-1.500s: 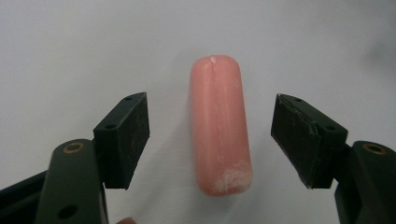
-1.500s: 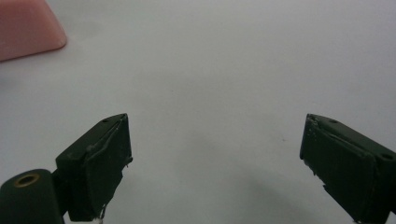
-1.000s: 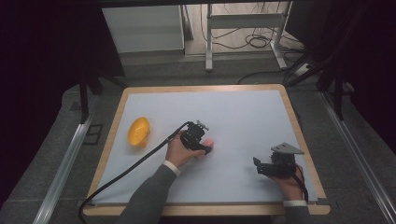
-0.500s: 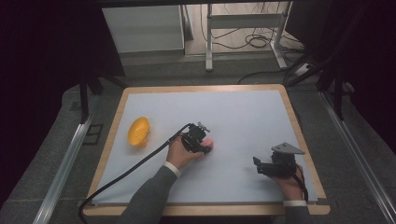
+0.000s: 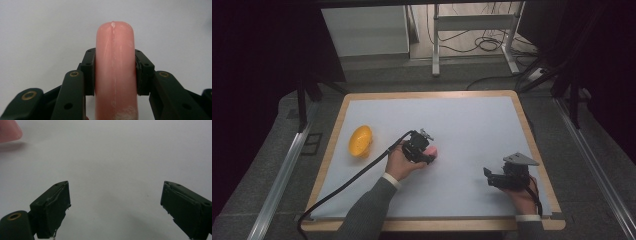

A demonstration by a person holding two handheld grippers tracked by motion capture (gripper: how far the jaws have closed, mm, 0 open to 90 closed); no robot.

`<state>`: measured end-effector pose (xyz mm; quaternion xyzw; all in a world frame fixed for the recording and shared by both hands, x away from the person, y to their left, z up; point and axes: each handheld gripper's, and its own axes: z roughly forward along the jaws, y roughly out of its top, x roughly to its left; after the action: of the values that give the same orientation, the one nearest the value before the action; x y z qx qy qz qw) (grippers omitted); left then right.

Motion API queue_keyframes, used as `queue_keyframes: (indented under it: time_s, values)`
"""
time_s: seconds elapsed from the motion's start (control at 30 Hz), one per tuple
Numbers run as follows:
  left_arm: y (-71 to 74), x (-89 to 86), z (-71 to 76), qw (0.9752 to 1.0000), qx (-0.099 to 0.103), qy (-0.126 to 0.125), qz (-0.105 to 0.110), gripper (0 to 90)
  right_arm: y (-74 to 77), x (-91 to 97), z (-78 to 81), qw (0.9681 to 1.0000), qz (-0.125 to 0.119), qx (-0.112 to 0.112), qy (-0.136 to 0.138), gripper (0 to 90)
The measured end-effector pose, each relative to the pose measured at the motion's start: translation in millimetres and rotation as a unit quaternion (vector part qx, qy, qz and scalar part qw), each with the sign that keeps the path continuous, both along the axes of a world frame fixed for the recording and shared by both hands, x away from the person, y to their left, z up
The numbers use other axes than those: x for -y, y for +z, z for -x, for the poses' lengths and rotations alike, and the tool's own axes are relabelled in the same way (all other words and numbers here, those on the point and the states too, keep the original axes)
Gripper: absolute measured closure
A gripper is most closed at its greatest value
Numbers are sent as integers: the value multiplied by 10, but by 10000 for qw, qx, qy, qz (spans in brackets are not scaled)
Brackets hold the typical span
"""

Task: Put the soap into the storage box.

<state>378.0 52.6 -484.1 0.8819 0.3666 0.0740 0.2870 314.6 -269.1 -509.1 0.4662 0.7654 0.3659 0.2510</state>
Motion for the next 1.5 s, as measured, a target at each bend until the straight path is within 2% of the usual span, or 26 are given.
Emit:
queue_keyframes:
  time_s: [0.07, 0.2, 0.27, 0.4, 0.83, 1.03, 1.17, 1.5]
  values:
    - [36, -47, 8, 9999, 20, 2, 105, 603, -5, -6, -1, 10000, 0, -15, 3, 86]
    - [67, -121, 18, 9999, 52, 60, 112, 603, 6, -7, 4, 10000, -3, 14, -4, 86]
    - [95, -211, 28, 9998, 95, 139, 106, 603, 16, -5, 8, 10000, -9, 34, -11, 86]
    - [138, -308, 43, 9995, 137, 215, 187, 603, 13, -8, 7, 10000, -2, 26, -13, 86]
    - [239, -409, 60, 9991, 234, 278, 232, 603, -2, -14, 1, 10000, 18, -10, -2, 86]
    - [311, -462, 104, 9982, 448, 324, 220, 603, -21, -25, -6, 10000, 45, -46, 19, 86]
    - [327, -516, 111, 9978, 463, 358, 297, 603, -22, -21, -6, 10000, 46, -44, 24, 86]
    - [341, -760, 120, 9965, 483, 590, 354, 603, -15, -13, -4, 10000, 49, -39, 7, 86]
